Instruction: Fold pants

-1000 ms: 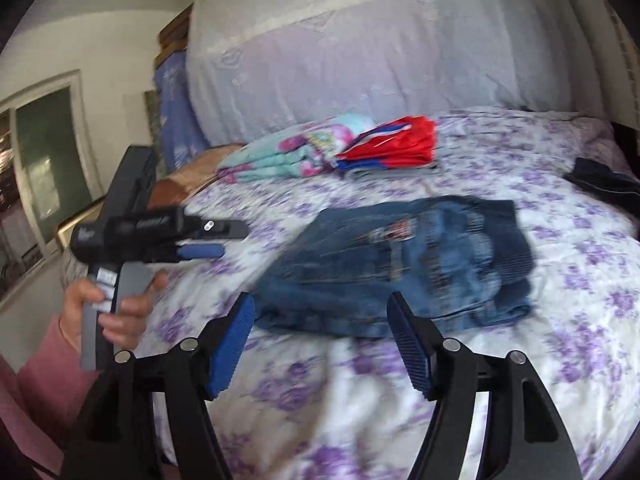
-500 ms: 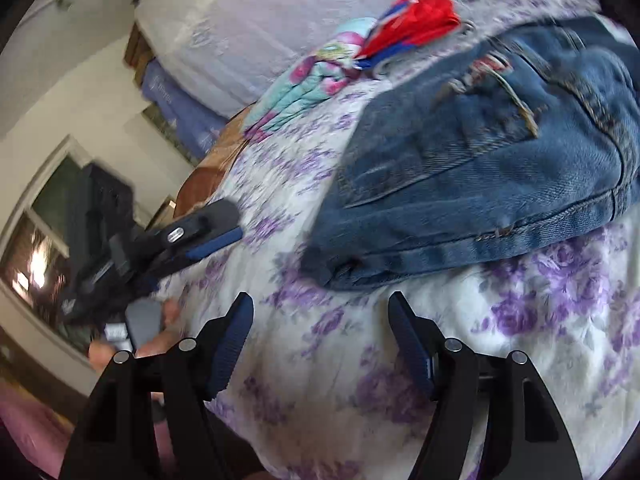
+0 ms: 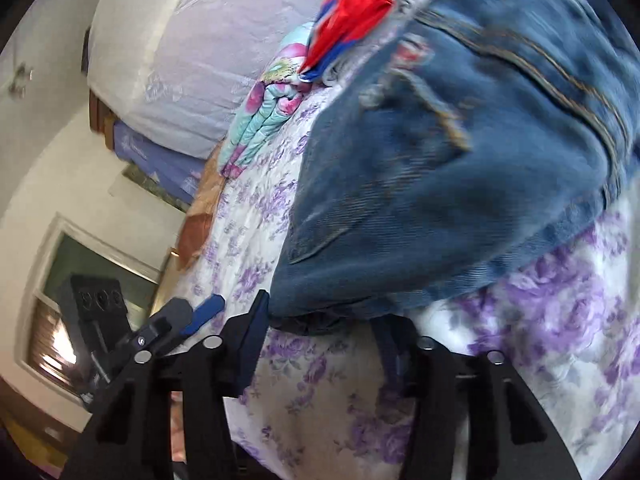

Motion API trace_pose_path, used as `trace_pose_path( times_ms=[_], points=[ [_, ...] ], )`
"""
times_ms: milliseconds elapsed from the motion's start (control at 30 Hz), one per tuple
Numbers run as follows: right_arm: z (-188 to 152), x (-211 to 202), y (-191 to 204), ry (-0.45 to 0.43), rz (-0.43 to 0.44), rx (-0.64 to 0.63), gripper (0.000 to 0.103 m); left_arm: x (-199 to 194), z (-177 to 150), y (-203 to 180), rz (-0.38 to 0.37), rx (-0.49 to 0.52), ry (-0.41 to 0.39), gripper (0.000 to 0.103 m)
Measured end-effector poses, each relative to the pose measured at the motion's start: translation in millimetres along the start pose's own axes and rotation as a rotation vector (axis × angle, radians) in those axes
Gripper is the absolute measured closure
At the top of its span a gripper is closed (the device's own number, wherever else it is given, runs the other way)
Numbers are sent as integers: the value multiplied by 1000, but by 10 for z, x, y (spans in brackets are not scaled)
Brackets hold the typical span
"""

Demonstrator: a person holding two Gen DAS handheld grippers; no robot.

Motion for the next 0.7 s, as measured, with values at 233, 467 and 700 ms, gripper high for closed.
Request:
trace_pose_path(
  times_ms=[233, 467, 700],
  points=[
    [72, -103, 250, -24, -1, -143, 78, 163, -133, -361, -190, -51, 136, 6],
    [81, -101, 192, -18, 30, -137, 78, 493, -63, -579, -246, -141, 214, 7],
    [85, -260, 206, -33, 82, -157, 81, 726, -25, -835, -345, -202, 319, 16]
  ],
)
Point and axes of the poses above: each gripper's, at about its wrist camera, not at the fingertips, and x roughly the way its jaws point, y to its left, z to its top, the point moved 9 cm from there along x, roughly the way its jaws point, and after that the axes turned 14 degrees about z, right-handed, at the moved point
